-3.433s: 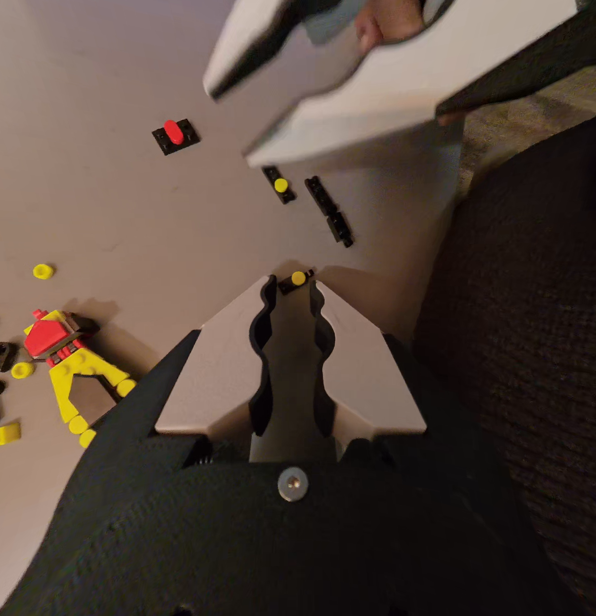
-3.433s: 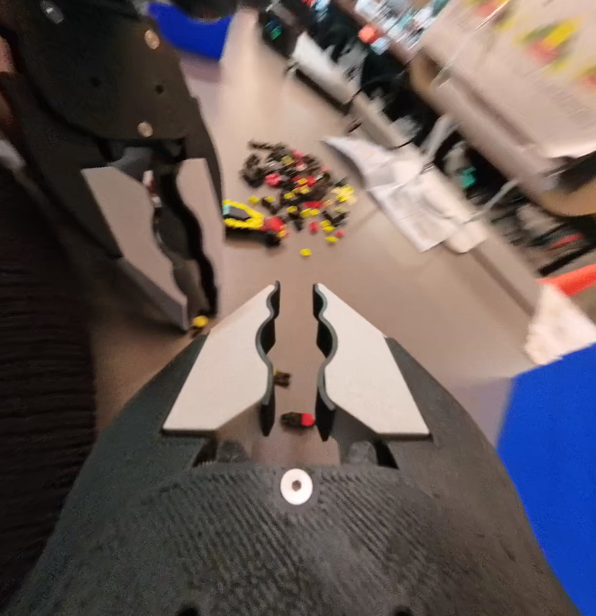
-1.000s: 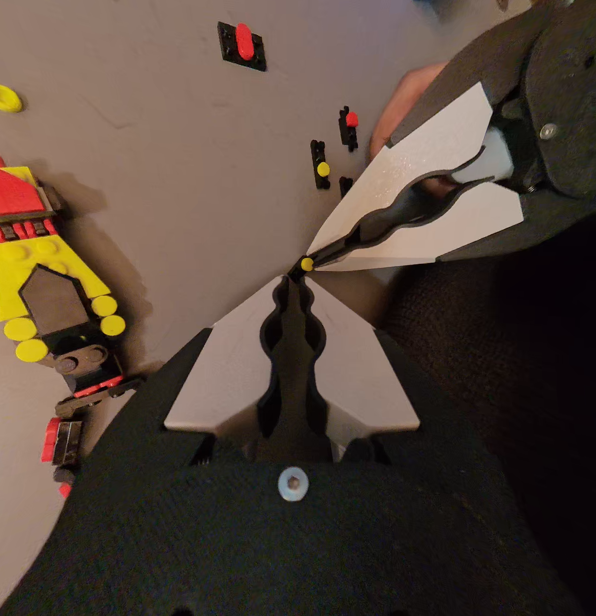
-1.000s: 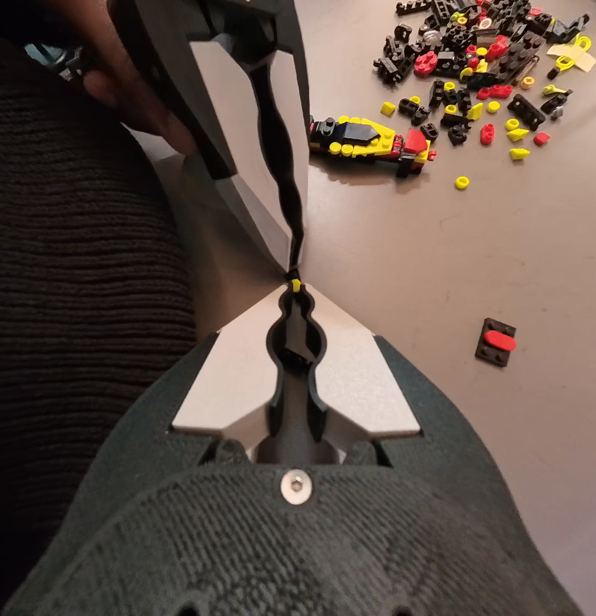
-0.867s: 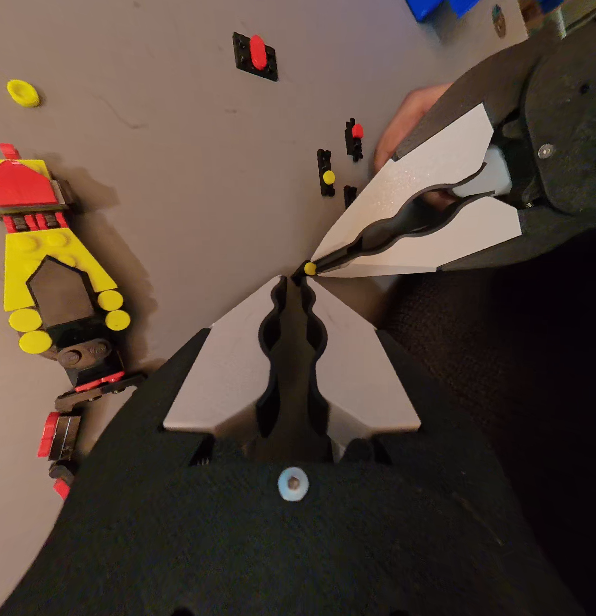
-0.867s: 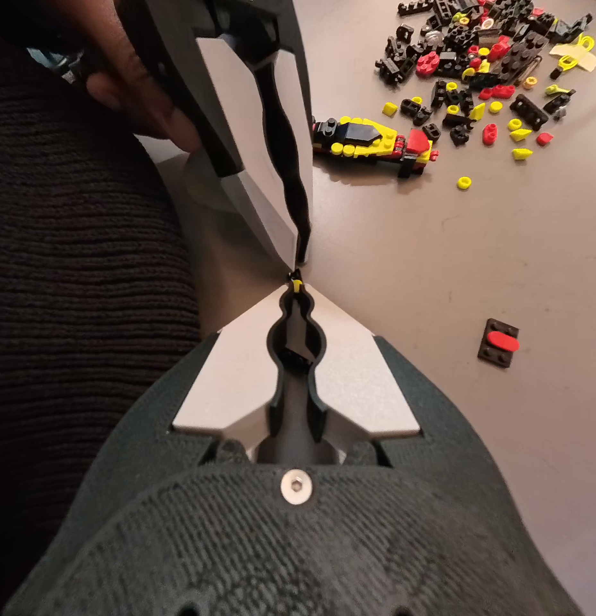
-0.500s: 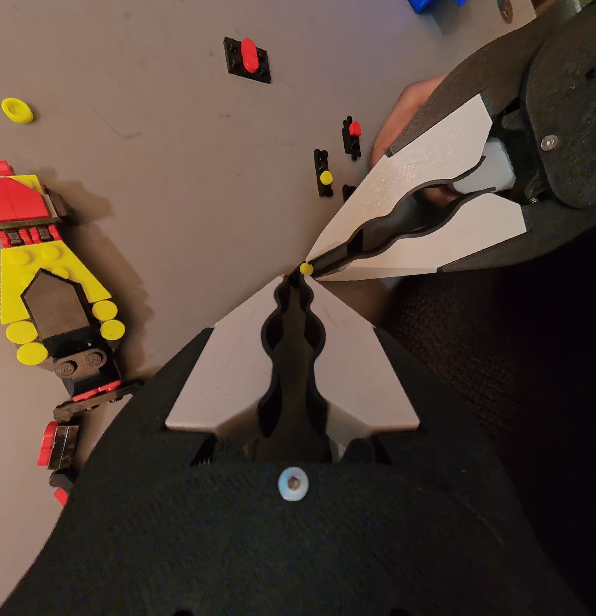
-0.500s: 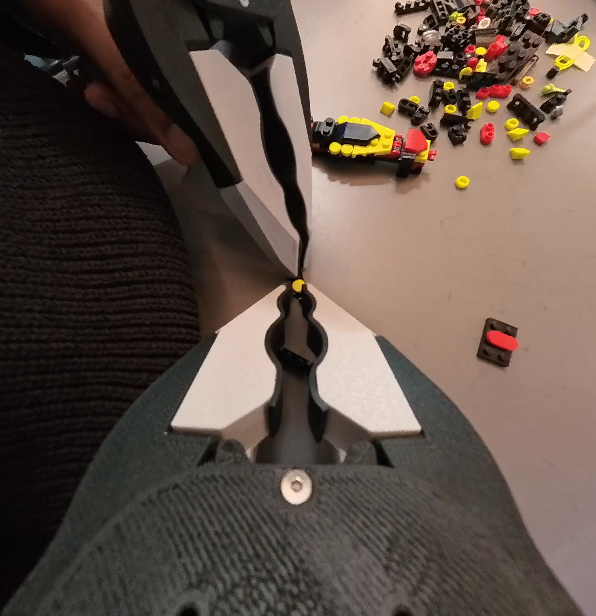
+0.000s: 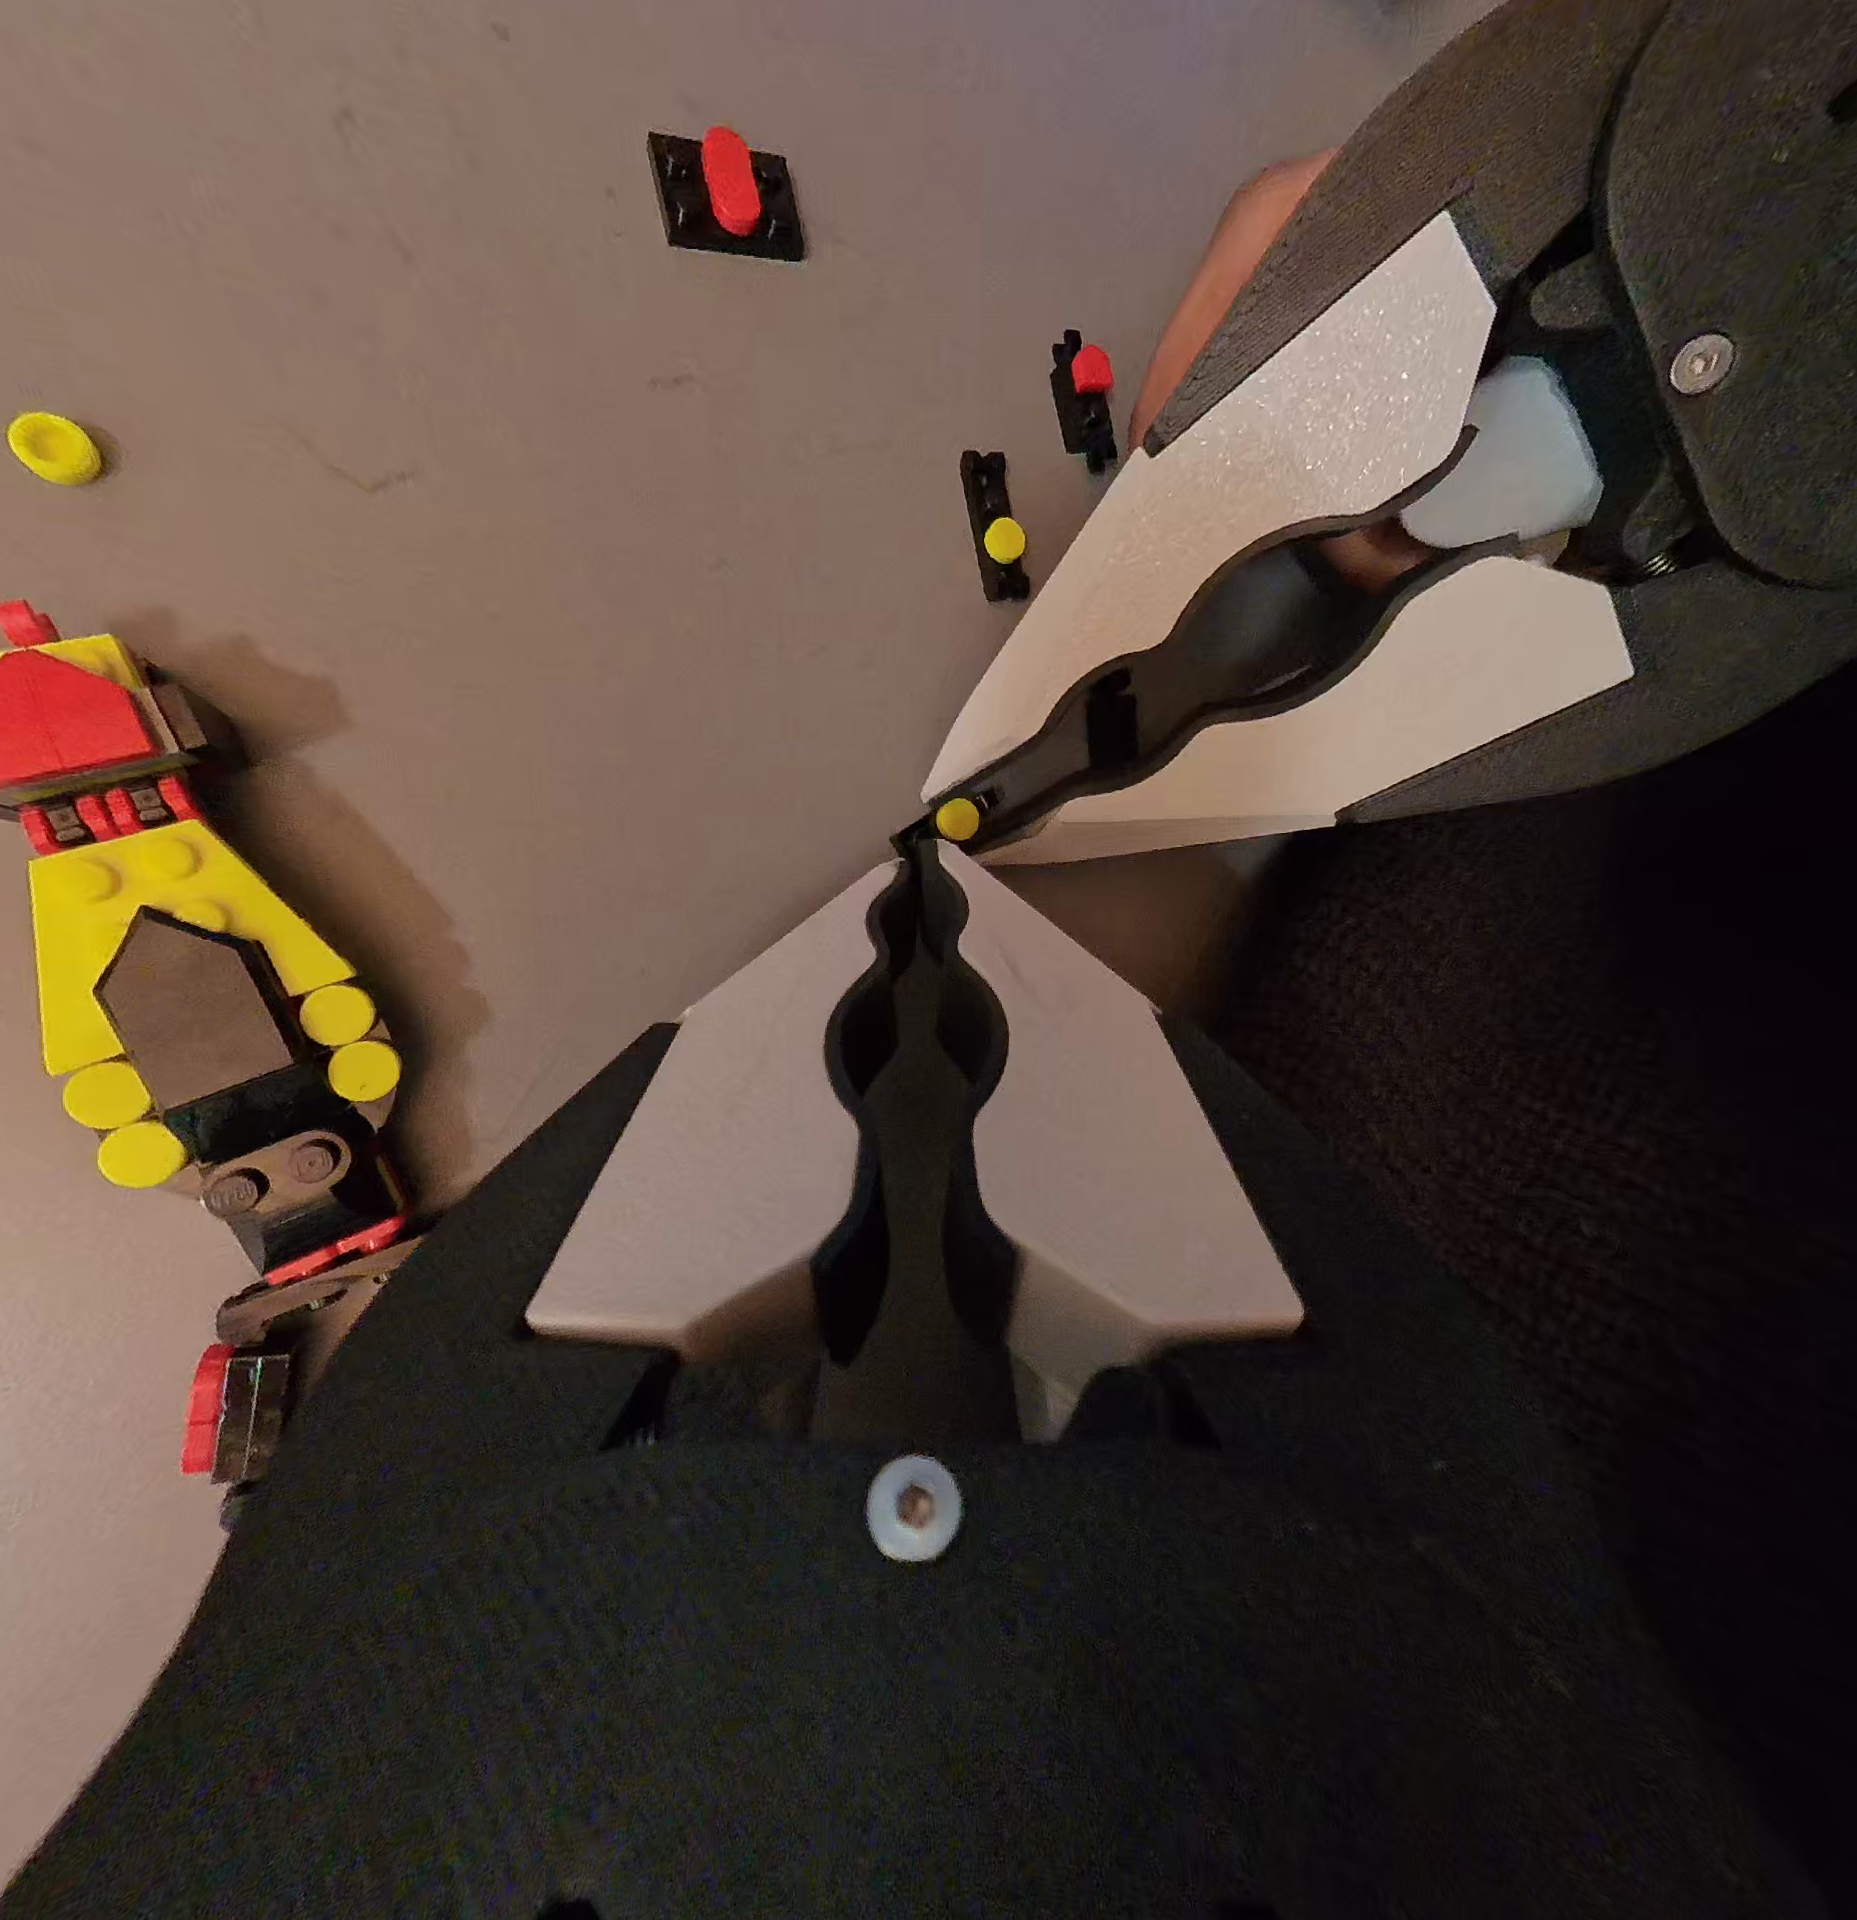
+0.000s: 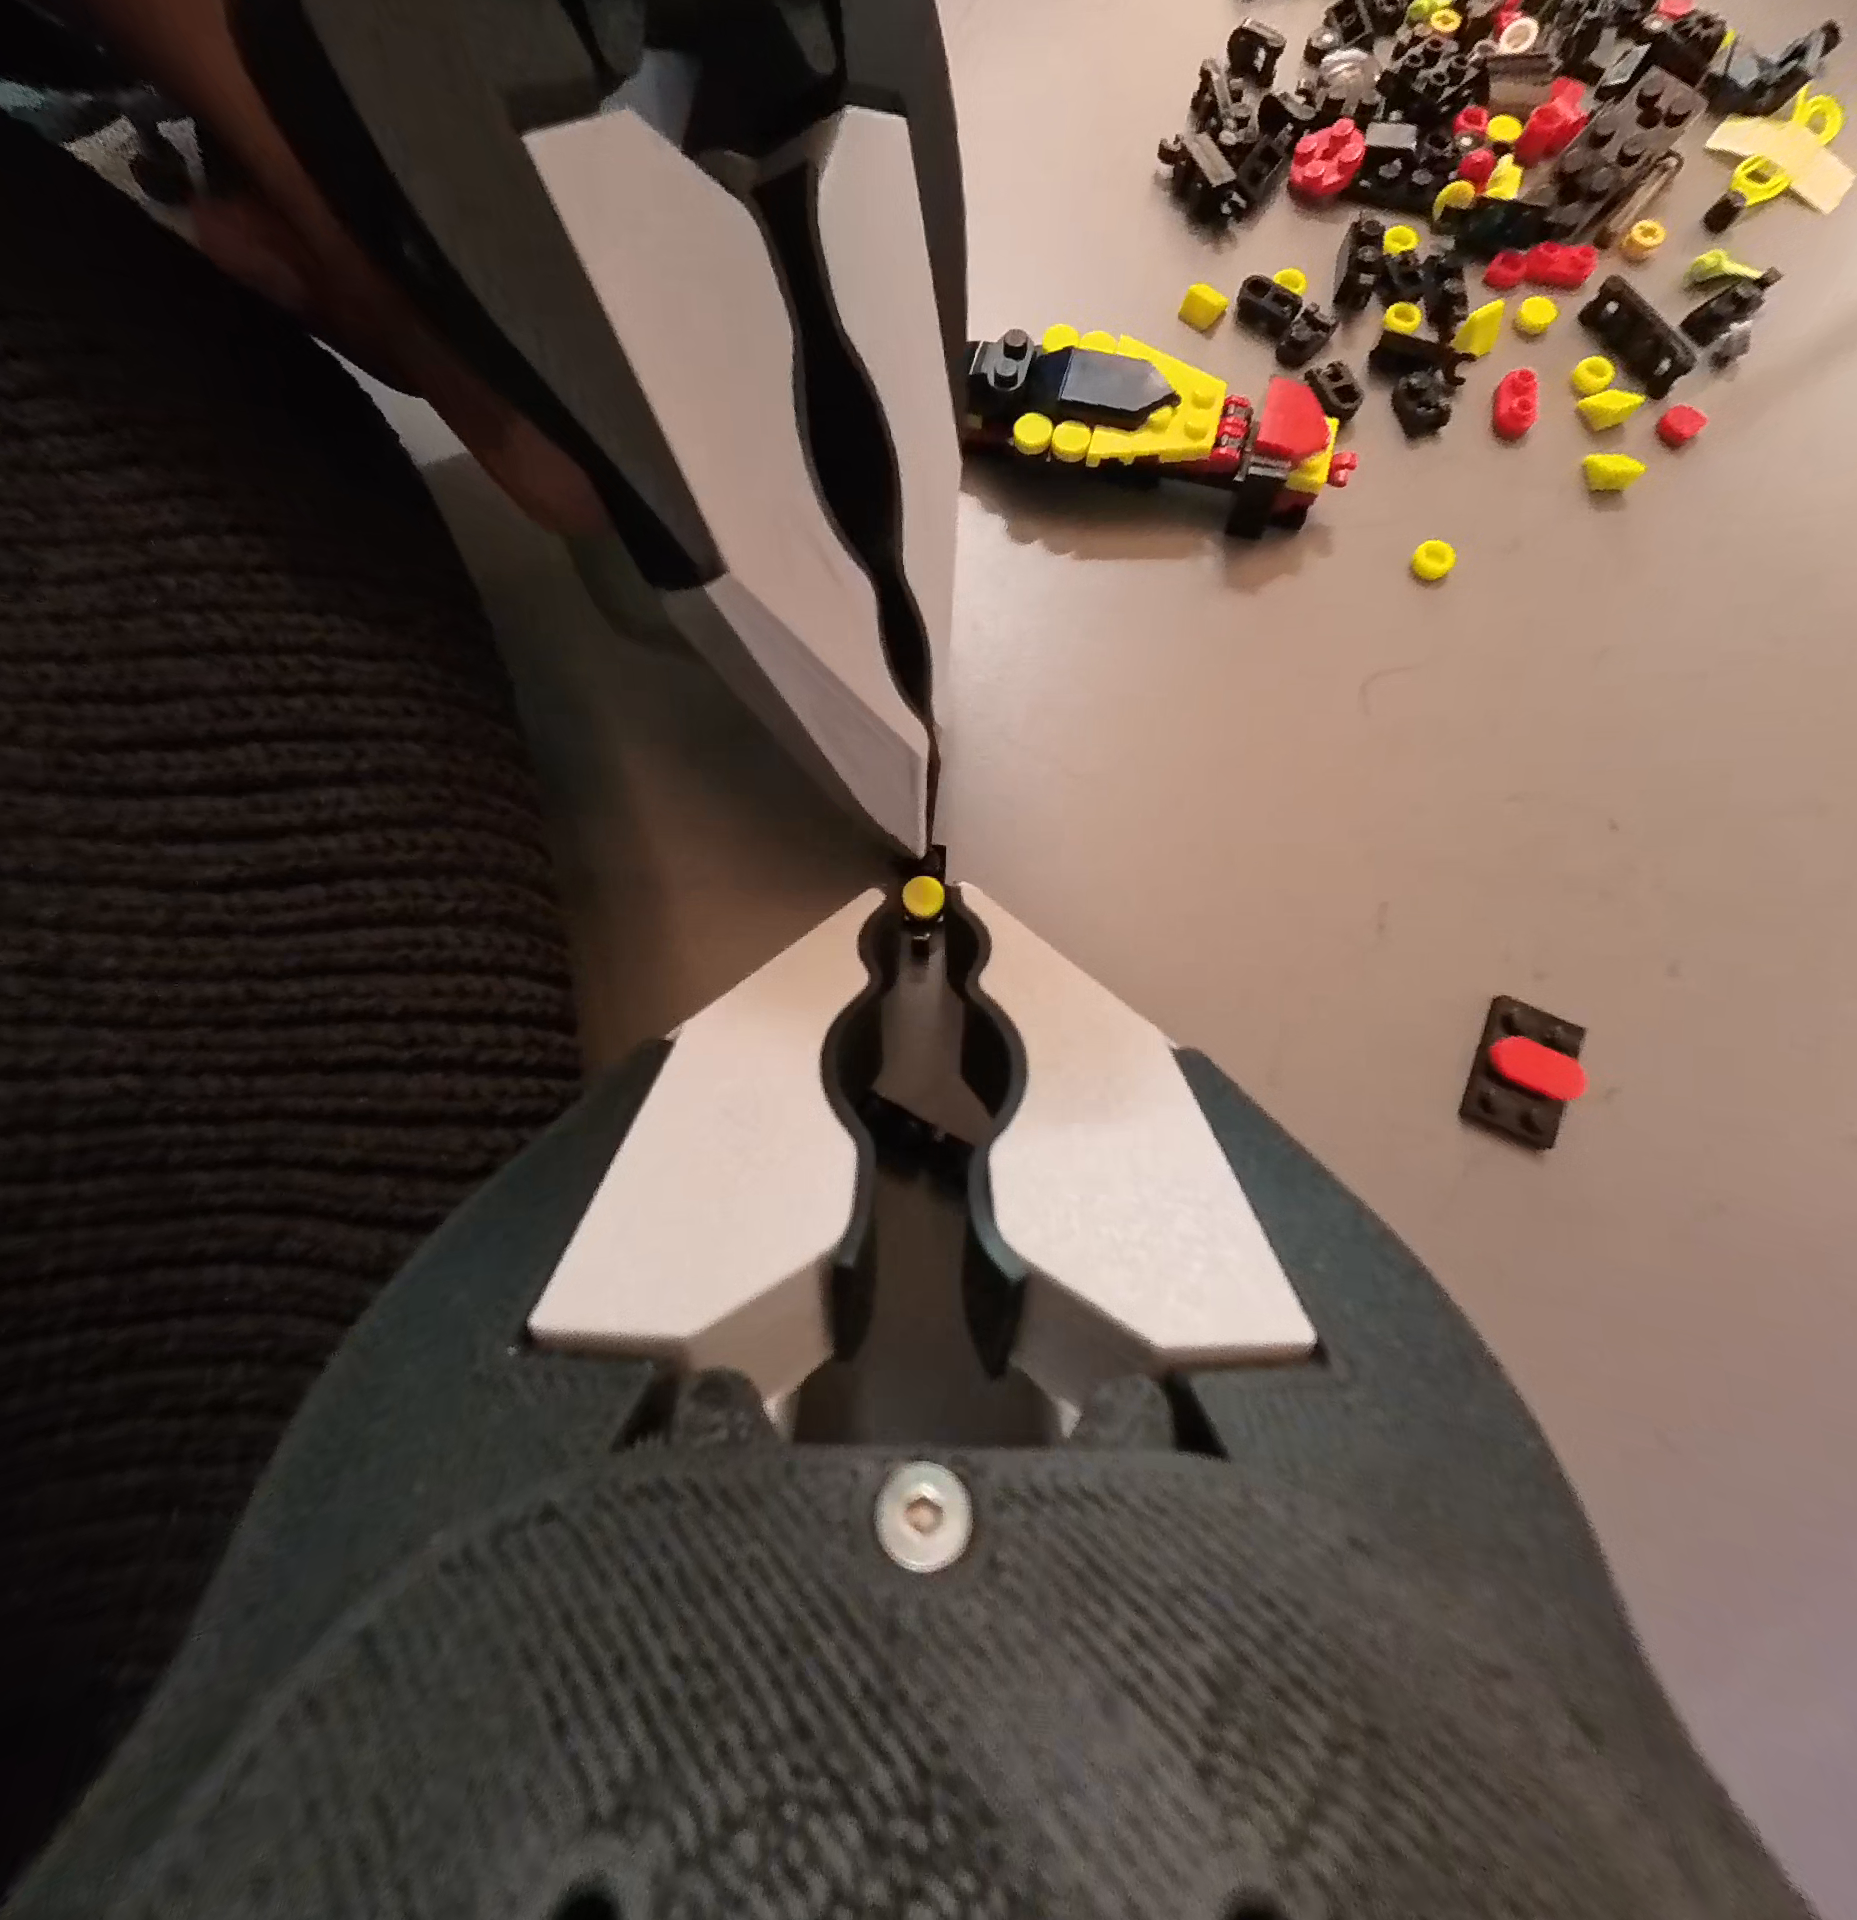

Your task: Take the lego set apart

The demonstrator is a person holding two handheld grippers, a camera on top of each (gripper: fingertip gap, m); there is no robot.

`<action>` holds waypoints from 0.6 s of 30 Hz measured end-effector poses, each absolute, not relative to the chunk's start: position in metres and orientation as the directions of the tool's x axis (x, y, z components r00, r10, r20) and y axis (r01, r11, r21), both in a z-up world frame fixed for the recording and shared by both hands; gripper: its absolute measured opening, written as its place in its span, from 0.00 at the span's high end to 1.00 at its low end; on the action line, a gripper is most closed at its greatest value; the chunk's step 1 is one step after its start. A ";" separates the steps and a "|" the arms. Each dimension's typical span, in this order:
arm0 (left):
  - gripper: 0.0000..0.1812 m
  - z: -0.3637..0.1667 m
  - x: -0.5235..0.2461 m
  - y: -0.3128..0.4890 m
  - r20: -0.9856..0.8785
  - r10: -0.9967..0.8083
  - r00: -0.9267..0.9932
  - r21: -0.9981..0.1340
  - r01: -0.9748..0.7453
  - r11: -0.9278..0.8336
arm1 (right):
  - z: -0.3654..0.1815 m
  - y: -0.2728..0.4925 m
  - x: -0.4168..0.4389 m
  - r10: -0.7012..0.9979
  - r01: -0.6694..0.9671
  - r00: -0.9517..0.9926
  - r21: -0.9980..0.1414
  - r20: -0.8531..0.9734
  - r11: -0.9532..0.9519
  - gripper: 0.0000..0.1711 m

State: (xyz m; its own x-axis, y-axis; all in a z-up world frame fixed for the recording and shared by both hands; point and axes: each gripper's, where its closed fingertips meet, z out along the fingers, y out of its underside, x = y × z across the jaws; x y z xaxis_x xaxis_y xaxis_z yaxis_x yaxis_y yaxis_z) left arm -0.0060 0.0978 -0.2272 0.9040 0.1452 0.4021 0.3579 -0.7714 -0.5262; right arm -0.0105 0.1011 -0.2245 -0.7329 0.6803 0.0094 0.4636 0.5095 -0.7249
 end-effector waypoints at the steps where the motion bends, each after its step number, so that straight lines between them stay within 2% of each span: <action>1: 0.98 -0.227 -0.006 0.098 0.401 0.145 0.904 -0.527 0.358 -0.771 | -0.225 0.101 -0.010 0.678 0.463 -0.735 -0.723 0.011 0.513 0.96; 18: 0.97 -0.226 -0.013 0.100 0.360 0.175 0.916 -0.541 0.358 -0.761 | -0.225 0.101 -0.010 0.686 0.468 -0.728 -0.728 0.003 0.500 0.96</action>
